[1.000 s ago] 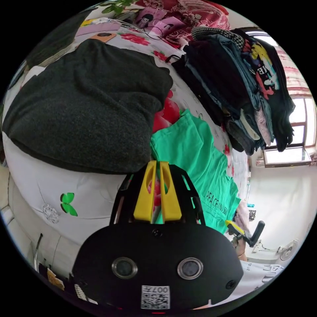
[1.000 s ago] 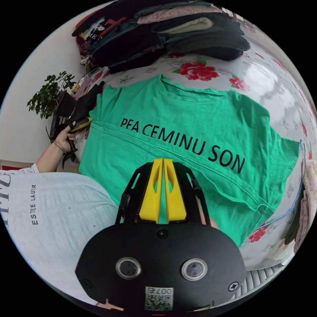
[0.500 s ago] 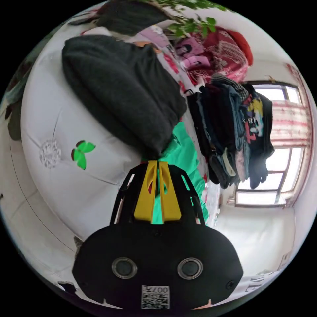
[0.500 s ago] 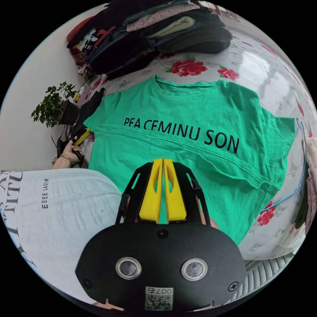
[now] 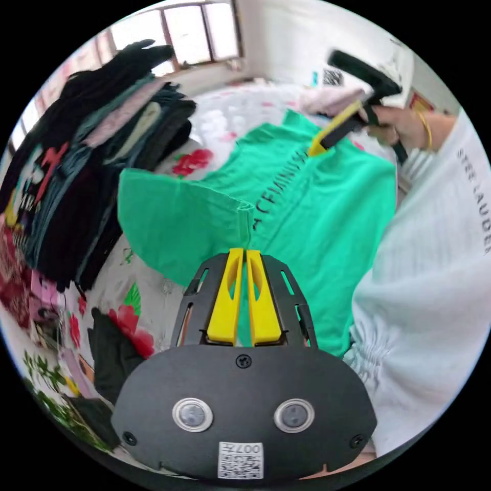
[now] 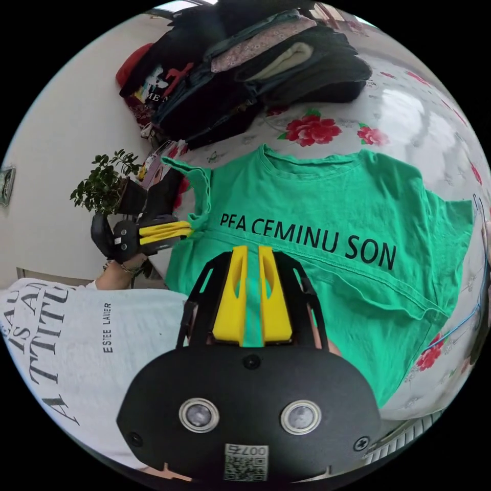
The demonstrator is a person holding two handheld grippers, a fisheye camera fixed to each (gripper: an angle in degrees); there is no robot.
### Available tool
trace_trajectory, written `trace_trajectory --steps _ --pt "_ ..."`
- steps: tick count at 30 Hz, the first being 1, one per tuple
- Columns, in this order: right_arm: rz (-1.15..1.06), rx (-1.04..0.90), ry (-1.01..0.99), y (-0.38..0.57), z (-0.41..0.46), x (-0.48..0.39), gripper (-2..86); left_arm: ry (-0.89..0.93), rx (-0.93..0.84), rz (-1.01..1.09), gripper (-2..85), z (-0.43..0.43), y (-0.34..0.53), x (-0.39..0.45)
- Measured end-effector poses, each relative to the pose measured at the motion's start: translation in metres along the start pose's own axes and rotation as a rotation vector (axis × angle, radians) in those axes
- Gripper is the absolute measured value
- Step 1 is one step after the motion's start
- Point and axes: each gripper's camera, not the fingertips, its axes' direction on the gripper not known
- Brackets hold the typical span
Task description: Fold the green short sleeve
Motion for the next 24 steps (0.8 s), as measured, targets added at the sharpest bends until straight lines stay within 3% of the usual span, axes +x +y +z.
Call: trace_trajectory --steps 3,8,15,17,20,24 --pt "-0.018 -0.037 -0.009 -0.021 0.016 -0.004 4.8 0.020 -0.050 0.044 -0.9 0.016 -0.018 0.024" --pt "-0.051 -0.118 0.032 -0.062 0.059 -0.011 7.4 0.138 -0.029 -0.069 -0.8 0.017 -0.037 0.015" --pt "-0.190 -0.275 0.073 -0.078 0.118 -0.034 8.5 0.326 0.084 -0.002 -0.8 -0.021 -0.042 0.023" --pt "-0.234 -0.364 0.153 -0.067 0.136 -0.034 8.4 0.293 0.085 -0.028 -0.9 -0.028 -0.038 0.024" --pt "-0.248 -0.336 0.183 -0.053 0.134 -0.030 7.8 0.116 0.089 -0.176 -0.8 -0.036 -0.033 0.007" --pt "-0.145 -0.253 0.055 -0.052 0.108 -0.002 7.8 0.085 -0.046 -0.405 -0.5 -0.017 -0.039 -0.027"
